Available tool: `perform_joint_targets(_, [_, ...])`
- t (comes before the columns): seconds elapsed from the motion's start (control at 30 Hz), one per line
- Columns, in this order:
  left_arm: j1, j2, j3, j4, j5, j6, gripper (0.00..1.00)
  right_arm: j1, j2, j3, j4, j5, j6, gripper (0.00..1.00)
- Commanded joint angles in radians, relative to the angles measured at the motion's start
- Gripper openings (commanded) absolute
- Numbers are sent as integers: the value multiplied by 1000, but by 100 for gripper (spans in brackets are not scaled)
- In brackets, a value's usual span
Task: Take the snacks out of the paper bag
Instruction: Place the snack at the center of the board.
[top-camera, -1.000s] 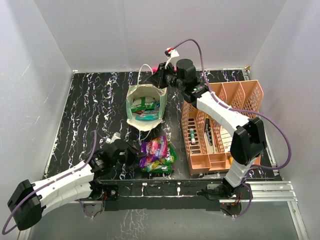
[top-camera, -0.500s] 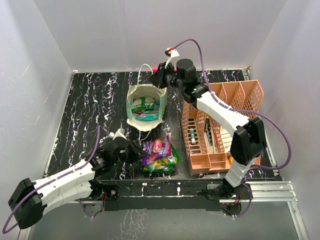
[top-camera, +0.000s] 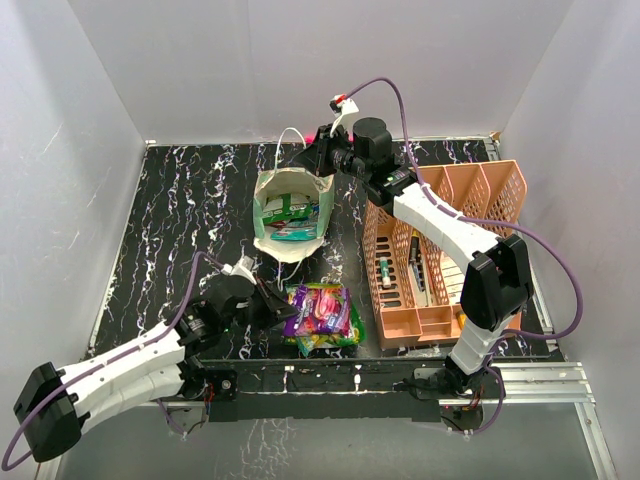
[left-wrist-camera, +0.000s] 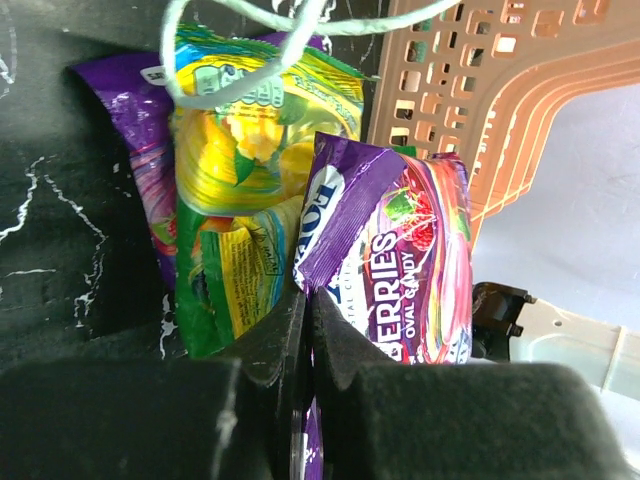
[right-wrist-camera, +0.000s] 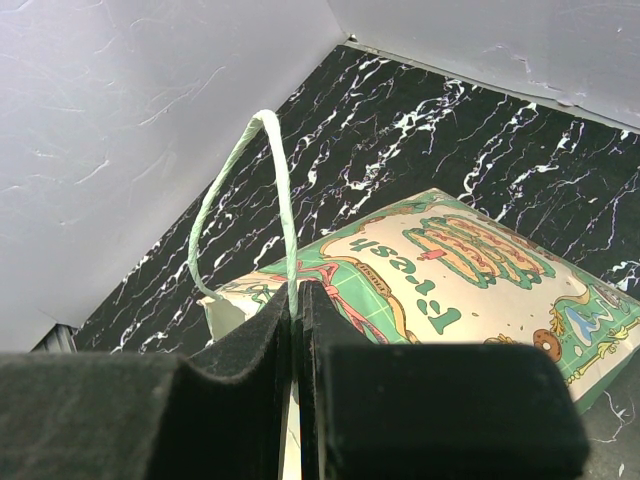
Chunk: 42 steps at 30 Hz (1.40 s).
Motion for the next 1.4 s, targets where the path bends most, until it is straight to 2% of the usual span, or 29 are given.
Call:
perform_joint_targets(0.0, [-7, -21, -13, -32, -46, -21, 0, -1, -37, 3, 70, 3, 9, 7])
perform_joint_targets(0.17, [-7, 81, 30, -23, -25, -6, 0, -1, -40, 10, 65, 4, 3, 7])
perform_joint_targets(0.27, [-7, 112, 42, -35, -16, -8, 5, -1, -47, 7, 61, 12, -3, 7])
perform_joint_targets(0.4, [-8, 59, 32, -54, -45, -25, 18, -1, -52, 3, 60, 16, -8, 7])
perform_joint_targets(0.53, [-7, 4, 12, -43, -56, -41, 27, -1, -47, 8, 61, 11, -6, 7])
perform_joint_targets(0.8, [-7, 21, 29, -61, -46, -26, 29, -1, -43, 5, 64, 8, -2, 7])
perform_joint_targets(0.93, [-7, 21, 41, -83, -48, -3, 36, 0, -48, -1, 64, 11, -4, 7])
perform_joint_targets(1.07, [-8, -17, 77, -154, -80, 40, 49, 0, -47, 0, 64, 13, -5, 7])
perform_joint_targets(1.23, [-8, -79, 168, -263, -137, 131, 56, -1, -45, 2, 64, 10, -8, 7])
perform_joint_targets(1.37, [-8, -78, 286, -301, -173, 286, 62, -1, -45, 6, 62, -2, -6, 7])
